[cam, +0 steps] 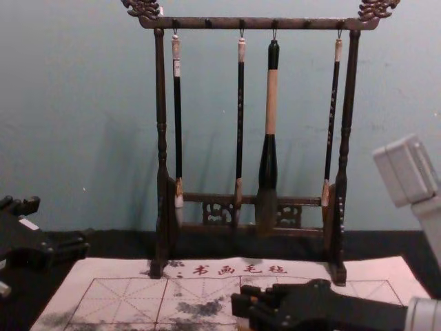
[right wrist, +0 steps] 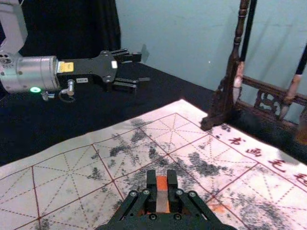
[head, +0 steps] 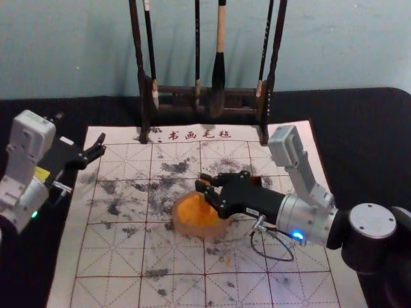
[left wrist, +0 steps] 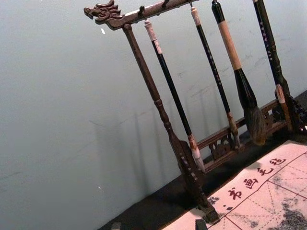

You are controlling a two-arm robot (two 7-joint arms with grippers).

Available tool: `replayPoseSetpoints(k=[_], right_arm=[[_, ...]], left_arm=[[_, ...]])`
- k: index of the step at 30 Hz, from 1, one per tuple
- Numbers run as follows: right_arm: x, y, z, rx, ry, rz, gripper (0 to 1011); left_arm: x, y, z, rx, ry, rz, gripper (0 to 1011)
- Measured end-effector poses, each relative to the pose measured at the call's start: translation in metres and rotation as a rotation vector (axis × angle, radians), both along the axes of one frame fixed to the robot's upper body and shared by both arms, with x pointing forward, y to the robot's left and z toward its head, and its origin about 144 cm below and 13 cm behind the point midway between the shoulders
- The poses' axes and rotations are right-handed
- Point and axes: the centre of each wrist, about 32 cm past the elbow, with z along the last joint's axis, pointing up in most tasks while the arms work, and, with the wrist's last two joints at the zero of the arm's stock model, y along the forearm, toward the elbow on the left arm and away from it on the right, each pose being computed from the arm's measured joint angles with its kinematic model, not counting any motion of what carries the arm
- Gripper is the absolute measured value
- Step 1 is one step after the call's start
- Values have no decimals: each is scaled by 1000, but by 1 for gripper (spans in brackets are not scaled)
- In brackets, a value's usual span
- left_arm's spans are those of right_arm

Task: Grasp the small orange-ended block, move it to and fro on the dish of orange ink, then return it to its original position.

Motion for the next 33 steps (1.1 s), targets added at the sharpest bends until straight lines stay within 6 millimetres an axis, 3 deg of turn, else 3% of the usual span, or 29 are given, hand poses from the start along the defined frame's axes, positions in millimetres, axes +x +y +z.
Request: replayPoseSetpoints(k=[19, 33], right_arm=[[7, 20, -2, 23, 10, 28, 131], [16, 20, -3, 10, 0, -3, 131]], left_arm=[[0, 0, 0, 0, 0, 0, 1001], [0, 0, 0, 0, 0, 0, 1001]])
